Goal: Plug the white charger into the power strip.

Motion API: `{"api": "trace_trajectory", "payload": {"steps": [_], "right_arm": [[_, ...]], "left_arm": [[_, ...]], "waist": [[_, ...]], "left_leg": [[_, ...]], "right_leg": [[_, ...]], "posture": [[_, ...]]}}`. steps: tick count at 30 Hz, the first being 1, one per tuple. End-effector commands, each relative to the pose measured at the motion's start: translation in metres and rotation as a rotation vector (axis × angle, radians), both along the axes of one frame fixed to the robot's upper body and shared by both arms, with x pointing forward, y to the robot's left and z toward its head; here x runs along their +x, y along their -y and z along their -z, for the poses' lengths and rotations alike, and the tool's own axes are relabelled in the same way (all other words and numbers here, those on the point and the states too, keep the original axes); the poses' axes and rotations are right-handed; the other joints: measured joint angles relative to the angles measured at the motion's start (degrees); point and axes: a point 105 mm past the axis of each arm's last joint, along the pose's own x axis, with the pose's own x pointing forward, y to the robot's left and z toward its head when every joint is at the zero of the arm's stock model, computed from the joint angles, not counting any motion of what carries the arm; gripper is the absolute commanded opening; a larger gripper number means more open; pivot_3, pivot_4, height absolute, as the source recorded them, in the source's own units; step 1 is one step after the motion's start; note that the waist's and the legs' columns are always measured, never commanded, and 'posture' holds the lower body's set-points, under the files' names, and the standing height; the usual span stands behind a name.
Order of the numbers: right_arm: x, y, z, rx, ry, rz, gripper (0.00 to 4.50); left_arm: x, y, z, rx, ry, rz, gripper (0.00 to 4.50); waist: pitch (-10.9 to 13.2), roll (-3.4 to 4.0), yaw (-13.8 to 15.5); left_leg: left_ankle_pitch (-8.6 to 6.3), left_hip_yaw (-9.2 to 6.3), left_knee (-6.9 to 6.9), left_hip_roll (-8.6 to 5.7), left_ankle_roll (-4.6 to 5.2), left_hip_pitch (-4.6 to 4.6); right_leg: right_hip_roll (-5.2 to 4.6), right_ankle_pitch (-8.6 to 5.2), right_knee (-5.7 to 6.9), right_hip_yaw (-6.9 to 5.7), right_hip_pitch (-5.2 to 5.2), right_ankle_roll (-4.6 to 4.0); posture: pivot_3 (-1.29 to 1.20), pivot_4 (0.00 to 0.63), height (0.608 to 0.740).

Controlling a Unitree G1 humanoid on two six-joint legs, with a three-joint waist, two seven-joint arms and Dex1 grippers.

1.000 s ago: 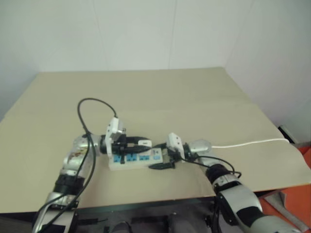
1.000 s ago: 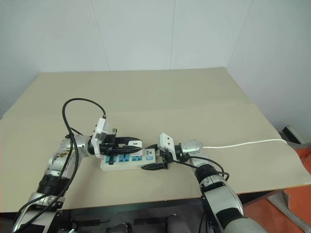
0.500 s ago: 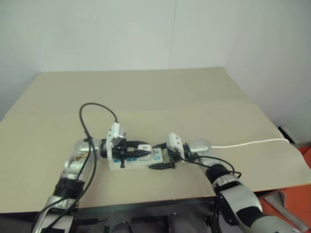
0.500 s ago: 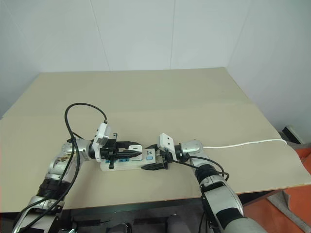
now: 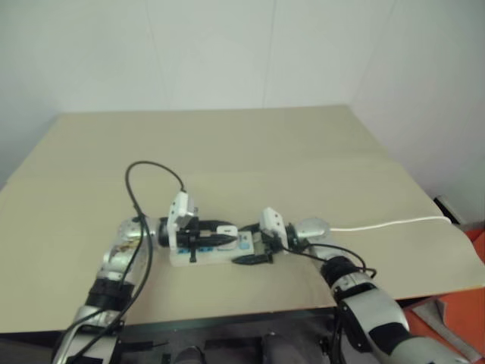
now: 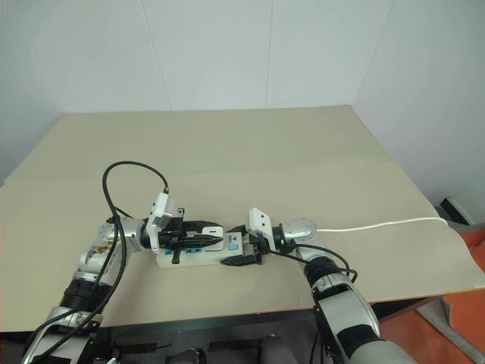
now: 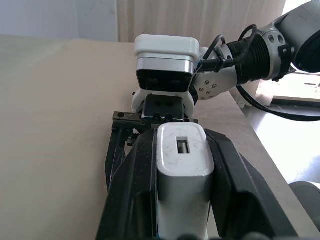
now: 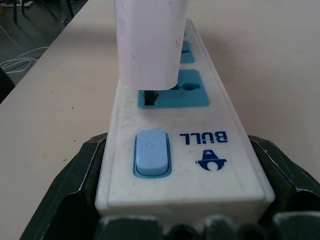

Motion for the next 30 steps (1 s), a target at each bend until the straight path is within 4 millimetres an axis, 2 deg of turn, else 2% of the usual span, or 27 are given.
{"api": "trace_trajectory", "payload": {"steps": [1, 30], "right_arm": [[-0.004, -0.004, 0.006, -0.012, -0.019, -0.011, 3.42], [-0.006, -0.003, 0.007, -0.009, -0.025, -0.016, 3.42]], "left_arm": [[-0.001, 0.001, 0.001, 0.018, 0.011, 0.011, 1.02], [-0.004, -0.003, 0.013, 0.033, -0.019, 0.007, 1.02]], "waist": [[0.0, 0.0, 0.0], [0.0, 0.0, -0.04]], "left_leg": [[0.0, 0.0, 0.0, 0.0, 0.0, 0.0], [0.0, 0.0, -0.06, 0.01, 0.0, 0.02]], "right_leg": [[0.0, 0.0, 0.0, 0.0, 0.0, 0.0], [0.01, -0.01, -0.07, 0.0, 0.02, -0.01]], "posture": [[0.0, 0.15, 0.74], [0.0, 0.15, 0.74]]}}
